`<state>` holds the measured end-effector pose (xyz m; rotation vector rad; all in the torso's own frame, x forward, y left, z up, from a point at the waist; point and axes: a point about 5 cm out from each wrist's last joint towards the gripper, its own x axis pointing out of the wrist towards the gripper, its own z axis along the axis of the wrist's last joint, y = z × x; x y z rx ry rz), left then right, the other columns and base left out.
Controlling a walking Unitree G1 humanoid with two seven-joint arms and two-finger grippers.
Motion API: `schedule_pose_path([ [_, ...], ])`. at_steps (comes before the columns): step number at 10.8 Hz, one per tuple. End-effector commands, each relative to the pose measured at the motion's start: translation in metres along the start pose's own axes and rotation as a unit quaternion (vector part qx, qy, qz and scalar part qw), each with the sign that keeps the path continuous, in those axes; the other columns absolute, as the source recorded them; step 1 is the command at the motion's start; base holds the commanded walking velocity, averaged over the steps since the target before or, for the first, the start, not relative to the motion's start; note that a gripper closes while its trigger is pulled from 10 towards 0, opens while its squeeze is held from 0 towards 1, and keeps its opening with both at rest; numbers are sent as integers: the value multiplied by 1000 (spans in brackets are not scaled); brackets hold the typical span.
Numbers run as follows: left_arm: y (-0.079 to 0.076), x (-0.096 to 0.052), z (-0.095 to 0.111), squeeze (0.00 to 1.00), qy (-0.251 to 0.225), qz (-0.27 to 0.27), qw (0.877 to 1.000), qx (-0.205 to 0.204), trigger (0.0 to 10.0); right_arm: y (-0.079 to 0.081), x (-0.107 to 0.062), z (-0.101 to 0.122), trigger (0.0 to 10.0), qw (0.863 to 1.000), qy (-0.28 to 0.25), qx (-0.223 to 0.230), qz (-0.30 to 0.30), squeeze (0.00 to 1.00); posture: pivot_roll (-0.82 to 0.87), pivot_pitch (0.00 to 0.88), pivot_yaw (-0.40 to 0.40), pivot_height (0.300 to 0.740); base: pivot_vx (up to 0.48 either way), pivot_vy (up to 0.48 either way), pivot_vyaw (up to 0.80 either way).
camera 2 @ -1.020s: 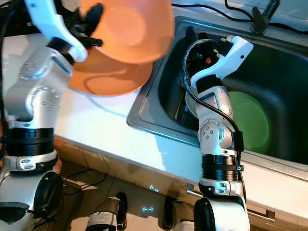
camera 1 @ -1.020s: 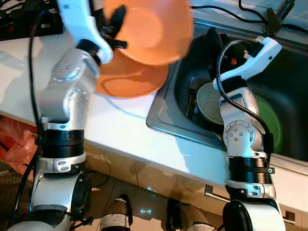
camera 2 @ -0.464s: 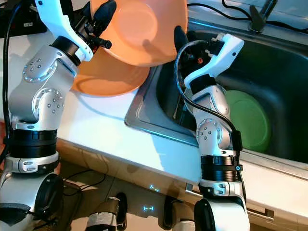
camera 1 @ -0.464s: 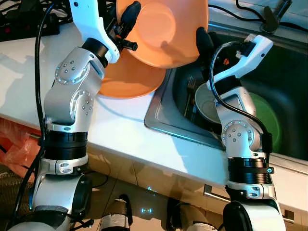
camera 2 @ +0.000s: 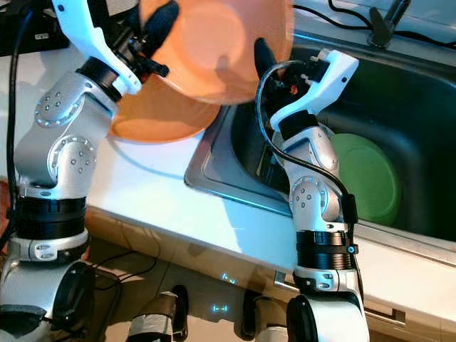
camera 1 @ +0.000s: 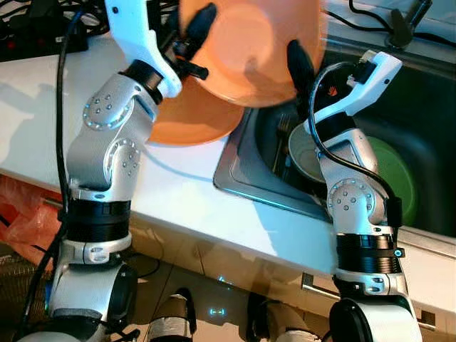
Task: Kitchen organization
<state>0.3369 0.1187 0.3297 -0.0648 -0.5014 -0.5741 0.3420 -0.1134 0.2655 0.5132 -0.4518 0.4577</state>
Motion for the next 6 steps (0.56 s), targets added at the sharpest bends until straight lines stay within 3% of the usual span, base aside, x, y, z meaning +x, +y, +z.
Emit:
schedule_pose_path([
  [1, -10, 1, 11, 0, -28, -32, 999, 6, 10000, 3, -2, 0, 10000, 1000, 0, 5, 8, 0, 131, 249, -9, 740, 0, 0, 0],
  [4, -10, -1, 8, 0, -20, -38, 999, 12, 10000, 2, -2, 0, 10000, 1000, -2, 6, 6, 0, 129, 248, -8, 740, 0, 0, 0],
  [6, -10, -4, -1, 0, 8, -47, 998, 48, 10000, -1, -2, 2, 10000, 1000, -3, 4, -4, 0, 127, 244, -7, 740, 0, 0, 0],
])
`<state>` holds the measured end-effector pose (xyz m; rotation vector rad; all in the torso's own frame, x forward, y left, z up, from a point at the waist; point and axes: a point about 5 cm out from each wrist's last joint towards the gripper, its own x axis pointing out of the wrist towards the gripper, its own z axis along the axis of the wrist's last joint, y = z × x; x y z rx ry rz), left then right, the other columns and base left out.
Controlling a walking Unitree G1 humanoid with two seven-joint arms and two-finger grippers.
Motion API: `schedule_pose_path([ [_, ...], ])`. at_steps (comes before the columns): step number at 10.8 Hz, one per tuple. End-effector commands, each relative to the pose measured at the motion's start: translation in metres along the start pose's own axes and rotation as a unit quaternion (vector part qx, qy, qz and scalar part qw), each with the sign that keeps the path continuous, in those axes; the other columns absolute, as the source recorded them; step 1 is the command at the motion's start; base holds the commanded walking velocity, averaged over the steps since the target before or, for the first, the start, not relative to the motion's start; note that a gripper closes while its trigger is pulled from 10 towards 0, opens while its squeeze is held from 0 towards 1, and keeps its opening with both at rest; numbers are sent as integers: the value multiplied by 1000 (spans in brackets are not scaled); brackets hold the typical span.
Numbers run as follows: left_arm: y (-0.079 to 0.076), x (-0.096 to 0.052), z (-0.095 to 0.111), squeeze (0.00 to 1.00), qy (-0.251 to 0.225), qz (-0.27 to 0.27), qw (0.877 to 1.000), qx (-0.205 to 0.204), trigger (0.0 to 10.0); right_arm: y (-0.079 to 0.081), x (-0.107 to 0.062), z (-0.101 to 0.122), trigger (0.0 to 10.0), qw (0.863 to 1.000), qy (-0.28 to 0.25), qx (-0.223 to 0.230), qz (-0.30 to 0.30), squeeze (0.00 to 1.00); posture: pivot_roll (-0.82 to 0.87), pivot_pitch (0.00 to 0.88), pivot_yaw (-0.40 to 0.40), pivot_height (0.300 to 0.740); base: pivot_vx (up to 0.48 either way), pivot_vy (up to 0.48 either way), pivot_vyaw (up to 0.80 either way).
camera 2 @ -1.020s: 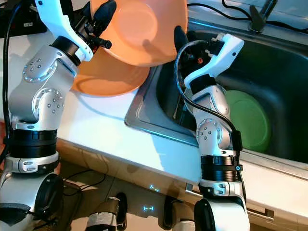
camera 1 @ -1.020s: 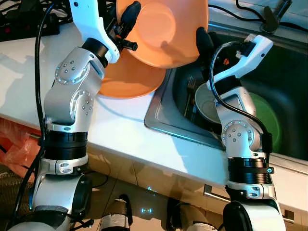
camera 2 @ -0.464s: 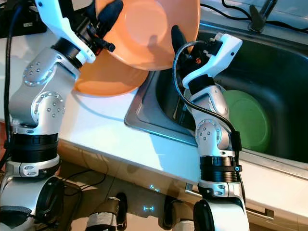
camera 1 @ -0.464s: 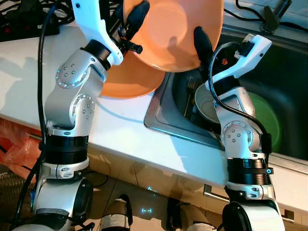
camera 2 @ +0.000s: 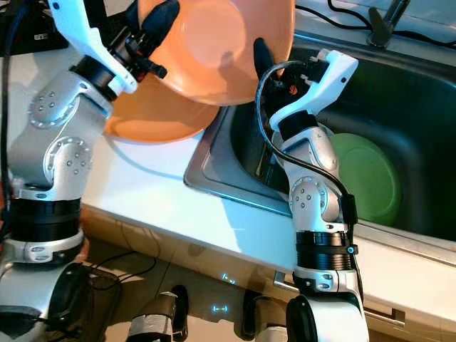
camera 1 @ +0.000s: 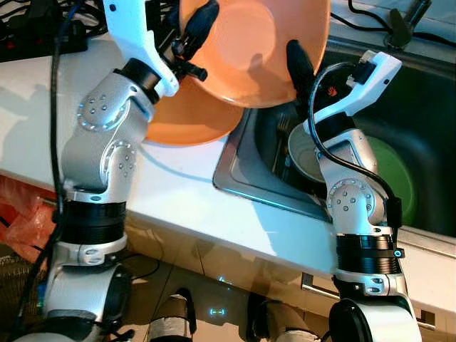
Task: Kitchen organization
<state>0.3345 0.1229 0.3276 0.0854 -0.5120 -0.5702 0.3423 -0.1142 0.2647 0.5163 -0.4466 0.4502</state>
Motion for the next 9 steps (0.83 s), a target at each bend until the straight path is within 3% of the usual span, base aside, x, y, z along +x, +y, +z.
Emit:
schedule_pose_path([
  [1, -11, -2, -7, 0, 17, -32, 999, 22, 10000, 0, -2, 3, 10000, 1000, -6, 2, 2, 0, 125, 243, -7, 740, 0, 0, 0],
  [6, -10, 0, 0, 0, -6, -18, 1000, 22, 10000, 1, -3, 3, 10000, 1000, -4, 5, 5, 0, 127, 242, -8, 740, 0, 0, 0],
  [7, -7, 0, 2, 0, -11, -6, 1000, 29, 10000, 1, -2, 3, 9490, 1000, -4, 5, 3, 0, 125, 243, -9, 740, 0, 0, 0],
  [8, -1, -1, 6, 0, -24, 14, 999, 32, 10000, -1, -3, 3, 2431, 1000, -3, 4, 1, 0, 125, 246, -11, 740, 0, 0, 0],
  [9, 0, -1, 6, 0, -25, 15, 999, 32, 10000, -1, -3, 4, 0, 1000, -3, 4, 2, 0, 126, 248, -11, 740, 0, 0, 0],
])
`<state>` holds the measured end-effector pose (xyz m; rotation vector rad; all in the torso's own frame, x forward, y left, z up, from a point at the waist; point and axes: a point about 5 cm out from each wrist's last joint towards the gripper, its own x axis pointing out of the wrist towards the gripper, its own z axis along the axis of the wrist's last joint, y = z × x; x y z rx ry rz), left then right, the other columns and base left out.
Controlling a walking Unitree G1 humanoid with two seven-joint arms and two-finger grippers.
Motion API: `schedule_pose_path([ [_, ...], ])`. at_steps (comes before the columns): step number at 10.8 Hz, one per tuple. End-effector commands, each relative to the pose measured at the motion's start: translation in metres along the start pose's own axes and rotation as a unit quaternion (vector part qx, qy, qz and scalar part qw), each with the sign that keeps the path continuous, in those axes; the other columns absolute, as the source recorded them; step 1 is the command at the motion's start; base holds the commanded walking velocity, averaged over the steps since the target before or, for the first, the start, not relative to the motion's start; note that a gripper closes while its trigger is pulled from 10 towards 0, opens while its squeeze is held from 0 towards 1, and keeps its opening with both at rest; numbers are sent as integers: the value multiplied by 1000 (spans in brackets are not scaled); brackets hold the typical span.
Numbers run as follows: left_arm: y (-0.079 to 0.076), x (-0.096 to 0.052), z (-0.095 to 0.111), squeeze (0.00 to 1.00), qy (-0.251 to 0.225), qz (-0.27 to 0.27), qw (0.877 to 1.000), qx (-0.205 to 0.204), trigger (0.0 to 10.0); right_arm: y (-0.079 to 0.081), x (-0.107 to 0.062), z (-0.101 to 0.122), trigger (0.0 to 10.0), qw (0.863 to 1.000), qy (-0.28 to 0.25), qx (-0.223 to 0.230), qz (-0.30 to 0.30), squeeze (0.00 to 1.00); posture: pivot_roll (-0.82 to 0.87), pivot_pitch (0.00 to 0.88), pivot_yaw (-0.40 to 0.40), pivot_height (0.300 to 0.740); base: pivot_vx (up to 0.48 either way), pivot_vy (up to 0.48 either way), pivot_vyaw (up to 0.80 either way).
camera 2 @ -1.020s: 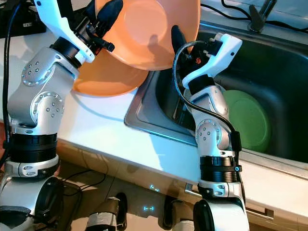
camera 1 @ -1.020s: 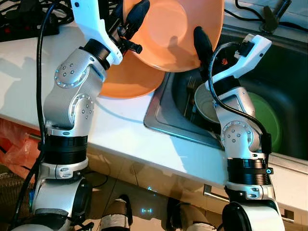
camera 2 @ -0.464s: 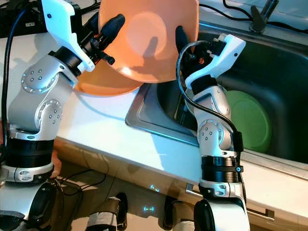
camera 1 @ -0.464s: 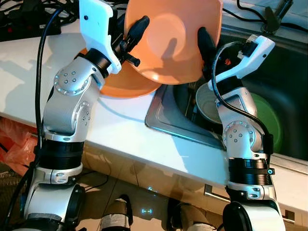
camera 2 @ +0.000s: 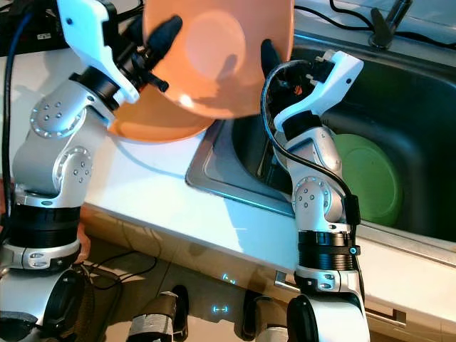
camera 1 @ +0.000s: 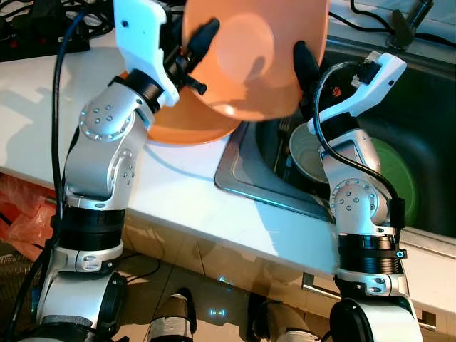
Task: Kitchen organization
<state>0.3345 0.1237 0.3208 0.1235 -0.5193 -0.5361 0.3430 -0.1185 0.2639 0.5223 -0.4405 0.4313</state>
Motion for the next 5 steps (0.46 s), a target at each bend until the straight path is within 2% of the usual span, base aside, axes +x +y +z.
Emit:
schedule_pose_path([
  [1, 2, 3, 12, 0, -29, 7, 999, 11, 10000, 3, -2, 2, 0, 1000, -2, 3, 14, 0, 127, 250, -12, 740, 0, 0, 0],
  [3, 4, 2, 13, 0, -32, 4, 999, 11, 10000, 4, -2, 2, 0, 1000, -2, 2, 15, 0, 129, 253, -14, 740, 0, 0, 0],
  [5, -3, 3, 9, 0, -22, -14, 1000, 13, 10000, 4, -2, 2, 0, 1000, -2, 4, 17, 0, 129, 254, -14, 740, 0, 0, 0],
])
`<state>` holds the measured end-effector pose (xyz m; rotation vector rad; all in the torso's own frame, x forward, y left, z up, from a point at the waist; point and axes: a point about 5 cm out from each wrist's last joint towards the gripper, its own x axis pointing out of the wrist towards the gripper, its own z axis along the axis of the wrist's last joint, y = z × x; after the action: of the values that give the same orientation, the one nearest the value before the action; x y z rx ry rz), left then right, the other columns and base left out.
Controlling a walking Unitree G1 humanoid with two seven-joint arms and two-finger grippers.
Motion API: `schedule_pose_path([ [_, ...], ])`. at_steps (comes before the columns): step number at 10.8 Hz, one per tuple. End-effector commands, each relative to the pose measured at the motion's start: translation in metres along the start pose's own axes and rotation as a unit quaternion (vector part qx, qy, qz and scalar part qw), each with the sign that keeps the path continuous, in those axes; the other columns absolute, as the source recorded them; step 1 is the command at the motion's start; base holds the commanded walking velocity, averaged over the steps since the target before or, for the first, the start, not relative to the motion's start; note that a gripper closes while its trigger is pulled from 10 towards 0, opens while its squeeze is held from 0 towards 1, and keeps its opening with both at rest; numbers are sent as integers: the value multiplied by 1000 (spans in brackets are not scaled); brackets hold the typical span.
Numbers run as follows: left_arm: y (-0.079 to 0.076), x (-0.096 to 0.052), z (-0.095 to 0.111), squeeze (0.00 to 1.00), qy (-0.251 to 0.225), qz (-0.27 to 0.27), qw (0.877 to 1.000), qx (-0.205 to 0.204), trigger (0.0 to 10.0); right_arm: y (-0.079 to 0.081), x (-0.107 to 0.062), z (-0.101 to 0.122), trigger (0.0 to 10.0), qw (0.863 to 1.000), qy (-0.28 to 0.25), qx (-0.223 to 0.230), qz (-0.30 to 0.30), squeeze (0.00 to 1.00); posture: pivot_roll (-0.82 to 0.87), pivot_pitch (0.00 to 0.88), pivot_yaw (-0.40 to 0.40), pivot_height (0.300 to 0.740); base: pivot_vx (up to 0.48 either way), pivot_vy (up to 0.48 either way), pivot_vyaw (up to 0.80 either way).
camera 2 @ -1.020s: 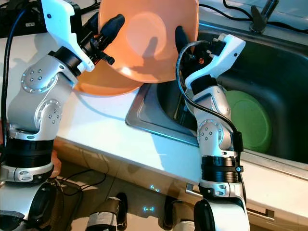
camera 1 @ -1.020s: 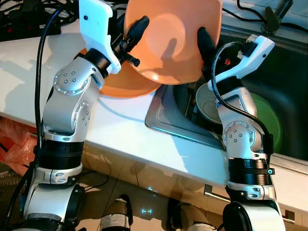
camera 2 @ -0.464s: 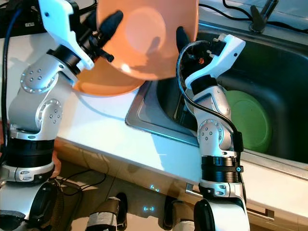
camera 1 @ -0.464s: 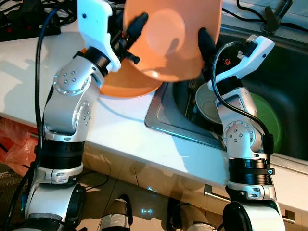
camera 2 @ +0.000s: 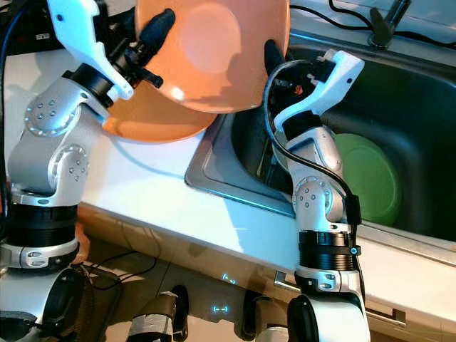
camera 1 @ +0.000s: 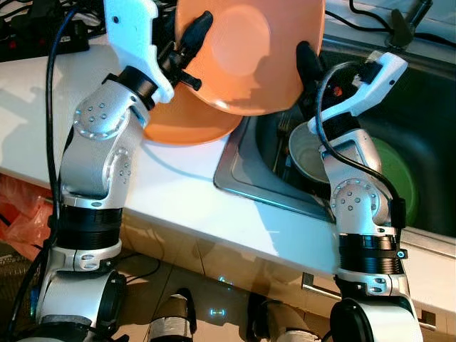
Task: Kitchen organization
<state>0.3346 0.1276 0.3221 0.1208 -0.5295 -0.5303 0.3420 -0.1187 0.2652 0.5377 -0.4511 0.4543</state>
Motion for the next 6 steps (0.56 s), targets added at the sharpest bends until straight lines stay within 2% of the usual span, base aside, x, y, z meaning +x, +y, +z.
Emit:
schedule_pose_path([
  [1, -9, 4, 5, 0, -14, -22, 1000, 15, 10000, 4, -2, 0, 0, 1000, 2, -4, 7, 0, 127, 254, -13, 740, 0, 0, 0],
  [2, -10, 5, 4, 0, -13, -26, 999, 14, 10000, 4, -2, 0, 0, 1000, 3, -4, 9, 0, 126, 254, -12, 740, 0, 0, 0],
  [3, -10, 6, 3, 769, -13, -24, 1000, 9, 10000, 5, -2, 0, 0, 1000, 3, -3, 10, 0, 125, 254, -12, 740, 0, 0, 0],
  [4, -10, 6, 2, 1000, -10, -25, 1000, 6, 10000, 5, -2, 0, 0, 1000, 3, -3, 12, 0, 128, 254, -12, 740, 0, 0, 0],
  [6, -9, 6, 0, 1000, -5, -23, 1000, 11, 10000, 5, -2, 0, 0, 1000, 1, 1, 14, 0, 129, 254, -13, 740, 0, 0, 0],
])
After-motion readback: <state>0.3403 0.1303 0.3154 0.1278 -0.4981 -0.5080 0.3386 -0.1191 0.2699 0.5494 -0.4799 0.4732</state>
